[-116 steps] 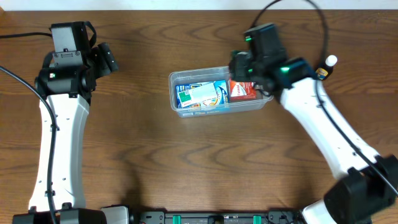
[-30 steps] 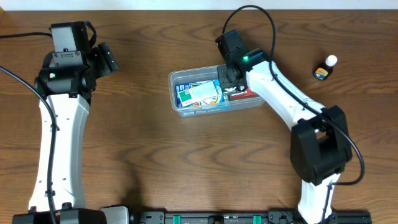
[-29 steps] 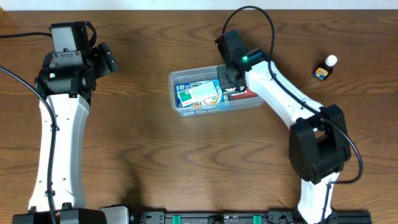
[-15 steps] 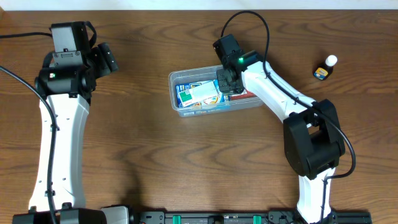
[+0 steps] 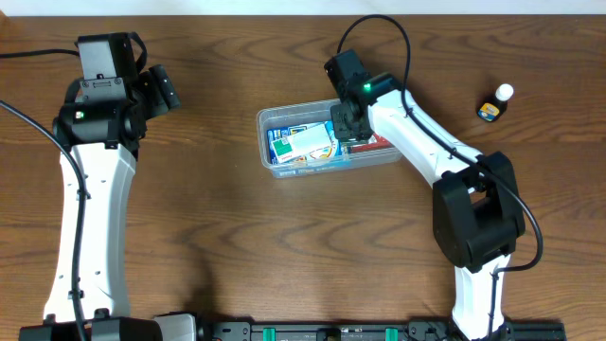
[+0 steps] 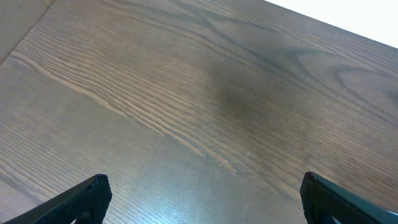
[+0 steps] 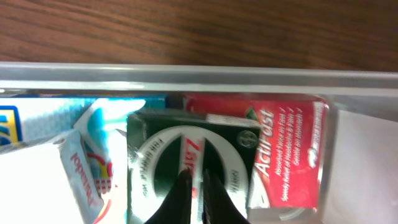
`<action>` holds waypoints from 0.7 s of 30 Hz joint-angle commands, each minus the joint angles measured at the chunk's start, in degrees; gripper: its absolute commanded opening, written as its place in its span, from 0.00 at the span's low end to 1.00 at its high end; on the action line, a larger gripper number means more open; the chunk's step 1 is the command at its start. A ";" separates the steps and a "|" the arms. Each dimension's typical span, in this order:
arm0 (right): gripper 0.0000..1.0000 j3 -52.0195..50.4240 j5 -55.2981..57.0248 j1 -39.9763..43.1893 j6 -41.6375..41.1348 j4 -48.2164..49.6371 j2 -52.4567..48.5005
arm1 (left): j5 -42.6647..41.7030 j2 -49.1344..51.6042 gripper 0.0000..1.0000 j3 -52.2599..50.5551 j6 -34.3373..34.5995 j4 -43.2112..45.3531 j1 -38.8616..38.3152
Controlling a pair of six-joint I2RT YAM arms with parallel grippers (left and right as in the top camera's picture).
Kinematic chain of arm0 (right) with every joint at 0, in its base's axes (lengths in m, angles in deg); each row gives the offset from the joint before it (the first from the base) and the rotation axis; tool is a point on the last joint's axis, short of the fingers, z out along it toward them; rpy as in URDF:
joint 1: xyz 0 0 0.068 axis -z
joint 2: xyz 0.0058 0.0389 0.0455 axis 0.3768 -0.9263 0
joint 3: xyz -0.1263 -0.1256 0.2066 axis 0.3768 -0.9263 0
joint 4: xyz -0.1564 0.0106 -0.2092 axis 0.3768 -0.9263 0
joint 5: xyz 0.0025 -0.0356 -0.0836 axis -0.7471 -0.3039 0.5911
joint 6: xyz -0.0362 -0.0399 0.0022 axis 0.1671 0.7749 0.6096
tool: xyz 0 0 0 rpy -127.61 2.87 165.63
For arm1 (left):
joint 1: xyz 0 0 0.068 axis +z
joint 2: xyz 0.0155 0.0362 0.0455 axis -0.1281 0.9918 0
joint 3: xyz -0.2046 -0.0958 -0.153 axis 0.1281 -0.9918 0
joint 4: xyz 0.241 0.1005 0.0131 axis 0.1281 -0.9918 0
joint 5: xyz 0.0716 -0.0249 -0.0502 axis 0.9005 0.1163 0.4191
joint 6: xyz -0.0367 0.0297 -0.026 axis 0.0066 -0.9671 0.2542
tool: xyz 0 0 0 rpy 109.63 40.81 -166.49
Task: Pack container
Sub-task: 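Lower the green tin into the container beside the red sachet and release, then move the right gripper over the white-capped dark bottle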
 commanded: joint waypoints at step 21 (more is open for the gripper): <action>0.91 8.90 5.95 33.35 4.13 -12.46 14.78 | 0.90 0.02 0.98 0.20 0.74 -0.17 0.13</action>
